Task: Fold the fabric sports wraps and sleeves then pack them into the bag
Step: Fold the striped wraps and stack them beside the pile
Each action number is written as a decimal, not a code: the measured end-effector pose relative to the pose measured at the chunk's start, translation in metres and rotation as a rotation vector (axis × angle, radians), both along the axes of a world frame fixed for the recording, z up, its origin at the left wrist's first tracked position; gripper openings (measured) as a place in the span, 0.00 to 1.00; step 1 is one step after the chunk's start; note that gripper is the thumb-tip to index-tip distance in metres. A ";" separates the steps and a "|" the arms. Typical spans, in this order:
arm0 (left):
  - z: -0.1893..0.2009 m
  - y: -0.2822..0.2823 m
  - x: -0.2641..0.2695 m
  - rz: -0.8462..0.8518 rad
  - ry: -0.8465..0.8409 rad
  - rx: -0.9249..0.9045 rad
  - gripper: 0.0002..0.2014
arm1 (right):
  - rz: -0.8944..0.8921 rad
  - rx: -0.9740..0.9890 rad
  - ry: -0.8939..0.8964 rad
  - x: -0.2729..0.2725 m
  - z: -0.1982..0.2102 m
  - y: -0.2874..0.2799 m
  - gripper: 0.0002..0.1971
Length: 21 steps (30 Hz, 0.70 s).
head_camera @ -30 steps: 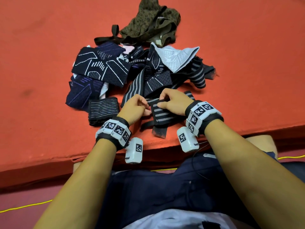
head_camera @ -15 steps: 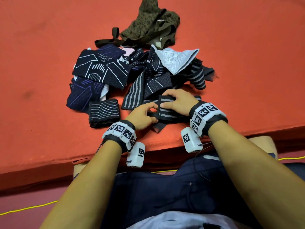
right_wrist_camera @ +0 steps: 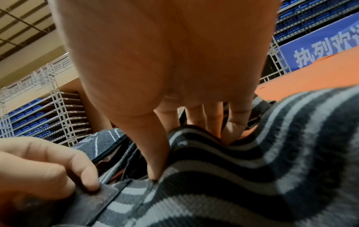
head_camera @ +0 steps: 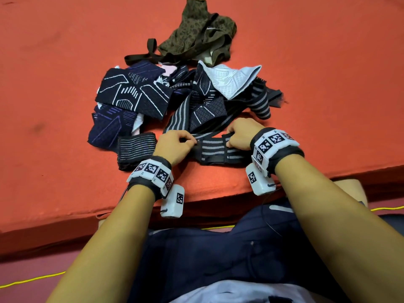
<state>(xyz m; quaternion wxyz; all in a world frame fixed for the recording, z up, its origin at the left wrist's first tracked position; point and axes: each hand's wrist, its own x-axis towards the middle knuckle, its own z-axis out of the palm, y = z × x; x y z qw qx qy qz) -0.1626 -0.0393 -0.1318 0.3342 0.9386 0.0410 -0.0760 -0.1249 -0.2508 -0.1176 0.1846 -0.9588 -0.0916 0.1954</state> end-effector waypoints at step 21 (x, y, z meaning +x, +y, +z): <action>-0.004 -0.022 0.002 -0.203 0.088 -0.031 0.15 | 0.020 0.276 -0.108 -0.010 0.007 0.016 0.10</action>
